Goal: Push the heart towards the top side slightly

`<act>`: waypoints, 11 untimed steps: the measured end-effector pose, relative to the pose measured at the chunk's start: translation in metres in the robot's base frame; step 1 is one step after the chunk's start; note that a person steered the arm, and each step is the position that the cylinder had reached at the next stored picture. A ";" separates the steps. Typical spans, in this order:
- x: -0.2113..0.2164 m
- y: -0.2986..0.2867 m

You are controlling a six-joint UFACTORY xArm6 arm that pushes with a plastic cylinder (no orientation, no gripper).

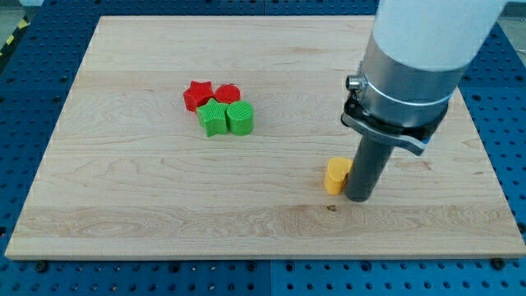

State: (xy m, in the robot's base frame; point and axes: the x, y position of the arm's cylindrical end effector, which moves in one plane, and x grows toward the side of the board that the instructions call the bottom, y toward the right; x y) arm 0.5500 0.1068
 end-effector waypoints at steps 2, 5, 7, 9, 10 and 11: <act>0.000 -0.034; -0.017 -0.043; -0.018 -0.034; -0.026 -0.022; -0.017 -0.068; -0.040 -0.068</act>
